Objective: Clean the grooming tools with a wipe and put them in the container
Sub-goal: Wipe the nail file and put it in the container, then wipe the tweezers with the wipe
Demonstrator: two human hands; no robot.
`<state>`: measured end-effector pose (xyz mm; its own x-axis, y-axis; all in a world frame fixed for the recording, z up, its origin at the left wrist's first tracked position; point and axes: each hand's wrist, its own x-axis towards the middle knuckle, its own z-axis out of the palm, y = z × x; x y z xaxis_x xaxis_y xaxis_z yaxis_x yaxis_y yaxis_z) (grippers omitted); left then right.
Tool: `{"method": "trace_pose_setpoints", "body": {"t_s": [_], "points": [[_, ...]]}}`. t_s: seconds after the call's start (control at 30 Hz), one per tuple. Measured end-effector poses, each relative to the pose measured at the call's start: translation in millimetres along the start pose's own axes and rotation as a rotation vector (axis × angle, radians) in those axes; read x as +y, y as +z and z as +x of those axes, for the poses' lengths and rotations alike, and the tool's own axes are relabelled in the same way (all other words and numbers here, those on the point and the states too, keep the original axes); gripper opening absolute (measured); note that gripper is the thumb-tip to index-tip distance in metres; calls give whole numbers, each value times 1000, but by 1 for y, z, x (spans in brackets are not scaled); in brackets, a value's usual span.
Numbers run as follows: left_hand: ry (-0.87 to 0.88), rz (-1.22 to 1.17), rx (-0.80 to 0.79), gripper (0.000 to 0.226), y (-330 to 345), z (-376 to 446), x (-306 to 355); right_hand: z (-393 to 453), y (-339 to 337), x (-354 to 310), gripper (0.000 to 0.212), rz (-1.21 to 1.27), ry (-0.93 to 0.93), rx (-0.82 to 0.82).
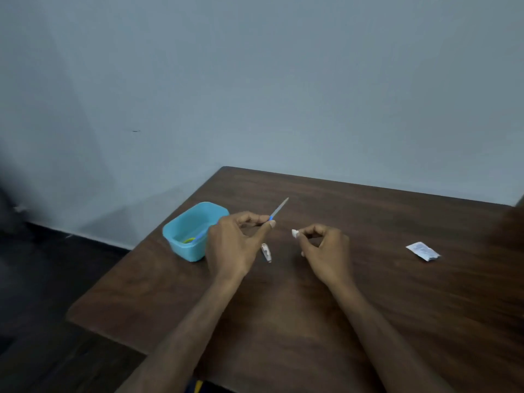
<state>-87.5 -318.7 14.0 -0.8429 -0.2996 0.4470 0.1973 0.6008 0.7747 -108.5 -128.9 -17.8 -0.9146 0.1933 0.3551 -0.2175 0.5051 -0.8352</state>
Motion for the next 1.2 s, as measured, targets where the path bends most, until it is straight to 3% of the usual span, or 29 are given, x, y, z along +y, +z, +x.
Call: {"method": "trace_pose_setpoints", "body": {"t_s": [0.2,0.43,0.7,1.03,1.2], "points": [[-193,380,187,17,-111,24,-35,-6,27,-14,19,58,33,37],[-246,692,-55,7,-120,51,-38,-8,19,-14,15,139,59,21],[-113,1021,-254,19,-80,69,-13,-9,18,-13,17,145,33,20],[-158,1051,-324,22,-80,77,-15,-6,12,-10,14,118,18,32],[-21,903,-62,22,-80,60,-5,-5,11,-9,16,124,34,50]]}}
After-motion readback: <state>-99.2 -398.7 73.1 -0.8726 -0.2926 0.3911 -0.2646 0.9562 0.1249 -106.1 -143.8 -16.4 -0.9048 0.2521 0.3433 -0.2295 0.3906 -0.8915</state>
